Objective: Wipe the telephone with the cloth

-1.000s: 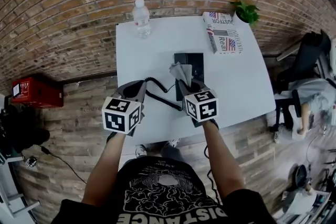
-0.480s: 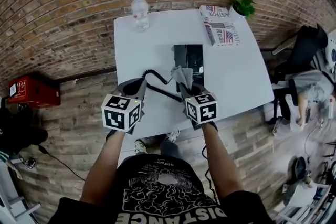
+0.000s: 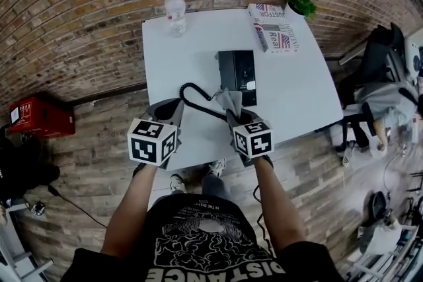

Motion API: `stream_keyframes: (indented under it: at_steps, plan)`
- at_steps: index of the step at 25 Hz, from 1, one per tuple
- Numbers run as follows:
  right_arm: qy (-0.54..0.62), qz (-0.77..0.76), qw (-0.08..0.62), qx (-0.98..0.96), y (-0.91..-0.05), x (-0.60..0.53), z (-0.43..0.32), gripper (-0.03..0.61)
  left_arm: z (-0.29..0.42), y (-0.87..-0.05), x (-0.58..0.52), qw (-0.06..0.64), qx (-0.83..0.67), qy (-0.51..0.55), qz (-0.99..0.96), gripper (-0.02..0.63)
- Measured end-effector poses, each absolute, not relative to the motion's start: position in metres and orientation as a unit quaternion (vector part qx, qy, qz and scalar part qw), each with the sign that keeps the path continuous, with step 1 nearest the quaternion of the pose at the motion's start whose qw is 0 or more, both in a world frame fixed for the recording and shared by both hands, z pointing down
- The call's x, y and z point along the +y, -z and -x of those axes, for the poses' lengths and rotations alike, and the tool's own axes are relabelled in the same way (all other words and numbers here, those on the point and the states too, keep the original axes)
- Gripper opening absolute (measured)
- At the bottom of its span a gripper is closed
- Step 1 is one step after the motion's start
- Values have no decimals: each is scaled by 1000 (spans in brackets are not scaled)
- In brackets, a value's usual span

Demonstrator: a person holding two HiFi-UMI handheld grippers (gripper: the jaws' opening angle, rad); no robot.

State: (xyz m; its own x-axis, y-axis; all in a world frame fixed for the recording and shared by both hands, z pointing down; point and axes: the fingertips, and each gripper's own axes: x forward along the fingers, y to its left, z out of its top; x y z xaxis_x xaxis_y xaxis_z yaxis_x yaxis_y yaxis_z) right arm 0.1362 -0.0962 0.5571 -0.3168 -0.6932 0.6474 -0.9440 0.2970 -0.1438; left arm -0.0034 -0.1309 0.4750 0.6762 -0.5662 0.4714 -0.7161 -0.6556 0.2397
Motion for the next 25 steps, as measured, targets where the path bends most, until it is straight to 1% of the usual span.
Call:
stream_keyframes:
  at_steps: [5,10,16,25]
  plan:
    - [-253,-537,242,-767,-553,-91,-134,12,6,-476,-126,208,-358,-179,-893,6]
    - [-210,-544,233,-778,-522,-102,-132,12,8,-474,-129,210,-361,-174,-892,6]
    - [-161,-546,223,-791,-481,-134,-134,12,8,-468,-140,209,-374,-164,-888,6]
    - [-99,-531,235,-808,-442,-197,-137,12,22,-463,-165,216,-415,-147,-872,6]
